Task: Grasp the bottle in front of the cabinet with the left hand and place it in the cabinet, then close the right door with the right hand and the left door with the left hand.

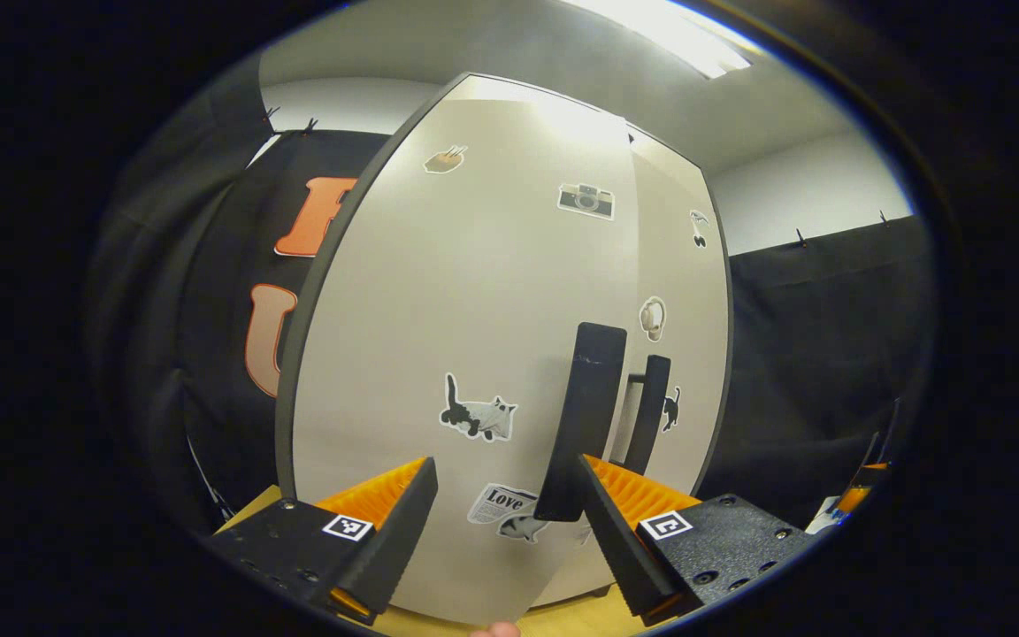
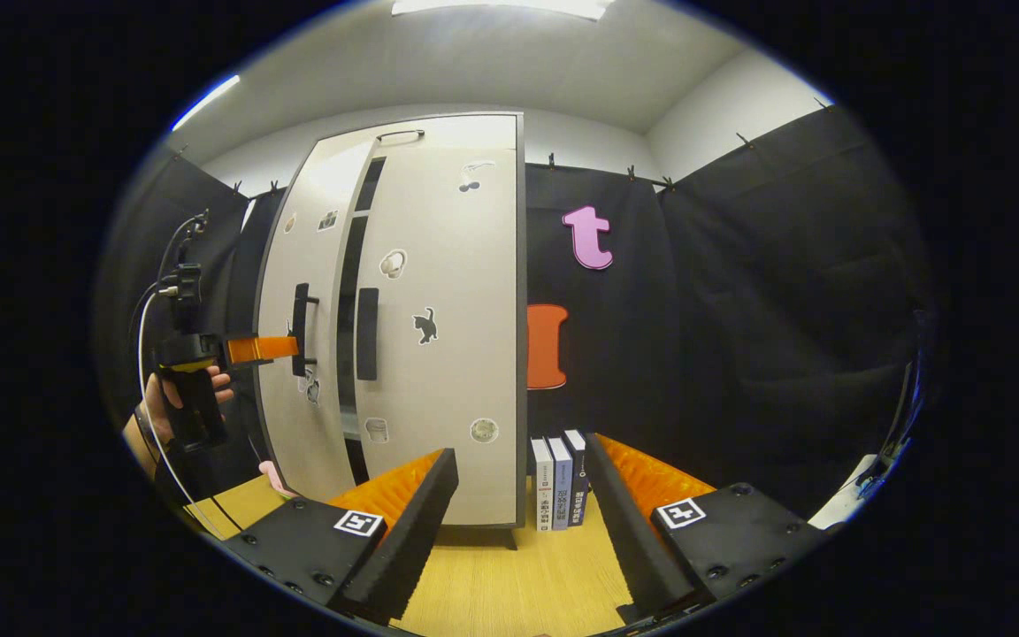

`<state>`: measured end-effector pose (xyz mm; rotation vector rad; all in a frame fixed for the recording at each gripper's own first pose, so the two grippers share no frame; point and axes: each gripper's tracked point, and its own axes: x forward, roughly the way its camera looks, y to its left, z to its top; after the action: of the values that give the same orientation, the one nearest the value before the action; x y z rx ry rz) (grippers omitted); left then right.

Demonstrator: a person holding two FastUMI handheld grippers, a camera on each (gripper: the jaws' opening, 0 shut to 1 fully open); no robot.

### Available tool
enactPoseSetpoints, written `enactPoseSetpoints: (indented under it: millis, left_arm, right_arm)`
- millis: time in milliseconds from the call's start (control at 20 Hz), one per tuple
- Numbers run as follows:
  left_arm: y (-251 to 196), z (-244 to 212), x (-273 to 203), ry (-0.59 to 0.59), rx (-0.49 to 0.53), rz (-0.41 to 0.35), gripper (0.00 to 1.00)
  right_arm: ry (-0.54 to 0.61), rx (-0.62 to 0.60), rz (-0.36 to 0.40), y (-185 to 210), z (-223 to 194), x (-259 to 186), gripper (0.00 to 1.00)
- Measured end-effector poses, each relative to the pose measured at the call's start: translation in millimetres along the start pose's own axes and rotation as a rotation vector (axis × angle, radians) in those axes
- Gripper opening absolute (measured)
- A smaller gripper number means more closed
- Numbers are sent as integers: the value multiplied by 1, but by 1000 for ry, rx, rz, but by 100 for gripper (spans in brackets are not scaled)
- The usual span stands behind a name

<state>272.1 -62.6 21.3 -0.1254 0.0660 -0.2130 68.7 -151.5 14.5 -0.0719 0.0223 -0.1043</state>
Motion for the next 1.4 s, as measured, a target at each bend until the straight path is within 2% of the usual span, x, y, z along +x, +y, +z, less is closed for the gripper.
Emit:
enactPoseSetpoints:
  millis: [300, 500, 700, 950, 1400]
  left_arm:
    - [-5, -3, 19, -3, 32, 24, 94]
    - [-15, -3, 6, 20, 18, 11, 95]
    - [-25, 20, -42, -29, 30, 17, 95]
    - [-22, 32, -112, -93, 80, 80, 94]
    - [-35, 11, -197, -82, 93, 158, 94]
  right_arm:
    - [-5, 23, 5, 6, 0, 2, 96]
    - [7, 57, 45, 20, -3, 5, 96]
    - [17, 49, 84, 31, -9, 11, 96]
    - [49, 62, 163, 60, -19, 19, 96]
    - [50, 62, 240, 96, -27, 15, 96]
